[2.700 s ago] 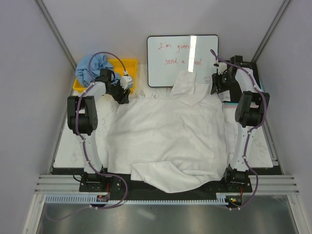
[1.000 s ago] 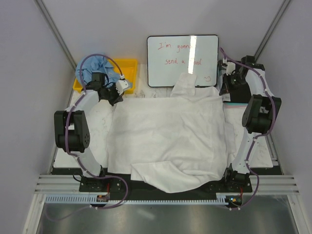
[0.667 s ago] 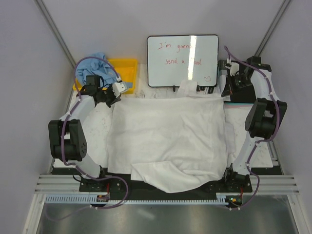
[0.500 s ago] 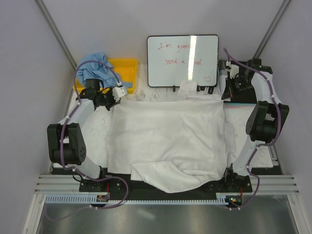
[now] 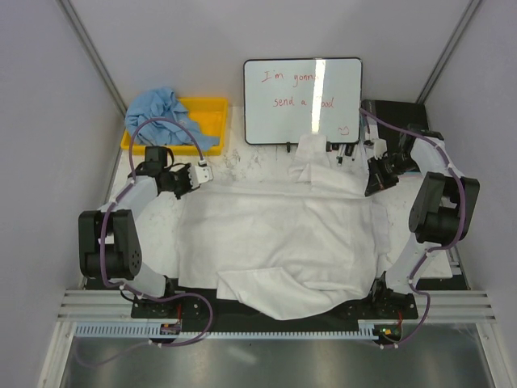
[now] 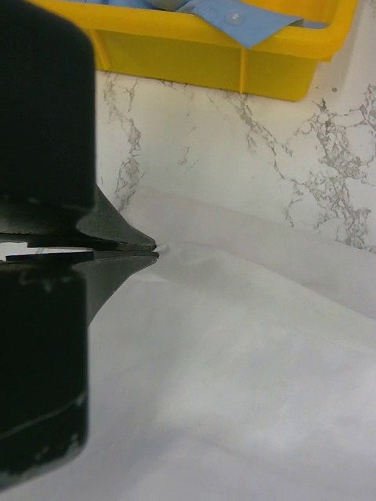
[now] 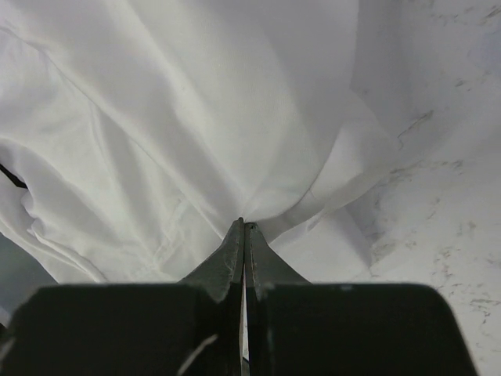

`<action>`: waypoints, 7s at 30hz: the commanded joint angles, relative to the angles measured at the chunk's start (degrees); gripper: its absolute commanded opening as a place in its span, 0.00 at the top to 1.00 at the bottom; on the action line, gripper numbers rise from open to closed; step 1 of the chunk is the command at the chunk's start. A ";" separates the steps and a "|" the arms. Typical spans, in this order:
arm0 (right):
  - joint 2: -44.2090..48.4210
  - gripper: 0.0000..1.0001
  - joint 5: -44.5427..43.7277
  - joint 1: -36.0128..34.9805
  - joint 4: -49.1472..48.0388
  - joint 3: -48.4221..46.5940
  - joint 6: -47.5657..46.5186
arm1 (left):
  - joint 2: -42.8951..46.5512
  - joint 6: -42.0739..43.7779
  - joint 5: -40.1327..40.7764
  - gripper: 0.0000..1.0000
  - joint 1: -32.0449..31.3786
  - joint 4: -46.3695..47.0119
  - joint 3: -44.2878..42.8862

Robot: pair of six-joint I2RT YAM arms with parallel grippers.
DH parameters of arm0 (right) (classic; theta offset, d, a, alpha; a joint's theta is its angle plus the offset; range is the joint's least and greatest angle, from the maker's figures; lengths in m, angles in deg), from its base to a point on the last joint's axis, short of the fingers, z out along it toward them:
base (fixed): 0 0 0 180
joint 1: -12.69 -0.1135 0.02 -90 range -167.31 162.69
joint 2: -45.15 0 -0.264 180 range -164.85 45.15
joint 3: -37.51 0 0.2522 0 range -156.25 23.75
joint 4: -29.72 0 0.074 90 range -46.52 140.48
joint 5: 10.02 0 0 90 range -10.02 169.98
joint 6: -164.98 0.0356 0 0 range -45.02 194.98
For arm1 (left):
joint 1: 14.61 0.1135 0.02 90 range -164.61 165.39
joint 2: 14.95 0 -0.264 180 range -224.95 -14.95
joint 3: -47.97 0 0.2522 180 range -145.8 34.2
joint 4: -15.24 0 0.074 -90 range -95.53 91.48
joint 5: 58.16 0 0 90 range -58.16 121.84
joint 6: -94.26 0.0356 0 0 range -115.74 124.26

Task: Fold and stack the long sleeve shirts
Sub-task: Fold the shirt

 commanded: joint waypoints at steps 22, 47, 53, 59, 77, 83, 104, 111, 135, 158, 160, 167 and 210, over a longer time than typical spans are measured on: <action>5.22 0.47 -0.51 0.83 10.79 -1.46 -8.80 | 2.50 5.78 -3.05 0.50 1.21 -21.48 -8.91; -4.27 0.70 -8.76 -4.09 -3.19 7.49 3.61 | -9.46 -4.17 13.89 0.55 -6.26 -11.83 -2.52; -1.73 0.61 -3.94 -1.91 4.71 -1.54 -1.48 | -5.70 -3.64 10.25 0.53 -5.65 -16.82 -3.39; -1.46 0.39 -3.56 2.93 7.10 -12.36 -2.03 | -4.09 -11.63 1.96 0.35 -5.65 -19.74 -13.93; -12.01 0.41 -6.74 -0.67 -0.81 -11.41 0.44 | -22.30 -15.34 10.65 0.32 -6.44 -15.70 -23.62; -11.04 0.45 -5.69 -1.37 -0.81 -5.69 -1.58 | -22.65 -15.33 10.65 0.32 -6.44 -15.52 -22.03; -19.30 0.74 -11.93 -3.83 -5.93 -25.12 4.75 | -28.46 -18.76 16.72 0.87 -6.26 -11.83 -34.95; -10.70 0.33 -6.92 -1.81 -3.89 -24.49 5.36 | -15.03 -16.82 8.91 0.46 -7.06 -12.88 -23.37; -27.82 0.37 -16.85 -20.27 -24.72 -42.95 14.86 | -5.86 -25.62 -1.30 0.40 -7.23 -12.71 -18.69; -32.31 0.50 -17.73 -21.23 -25.69 -41.73 12.75 | -4.81 -23.33 0.19 0.39 -7.23 -12.88 -16.76; -32.05 0.58 -17.73 -21.23 -25.77 -41.37 12.66 | -4.98 -23.24 0.28 0.39 -7.23 -12.97 -16.67; -27.75 1.00 -17.73 -21.23 -25.69 -39.79 11.95 | -5.25 -24.73 -0.33 0.39 -7.23 -12.88 -17.72; 30.35 1.00 5.65 -22.20 -7.14 -7.01 15.29 | -4.37 -32.12 14.69 0.09 -49.15 6.71 -36.89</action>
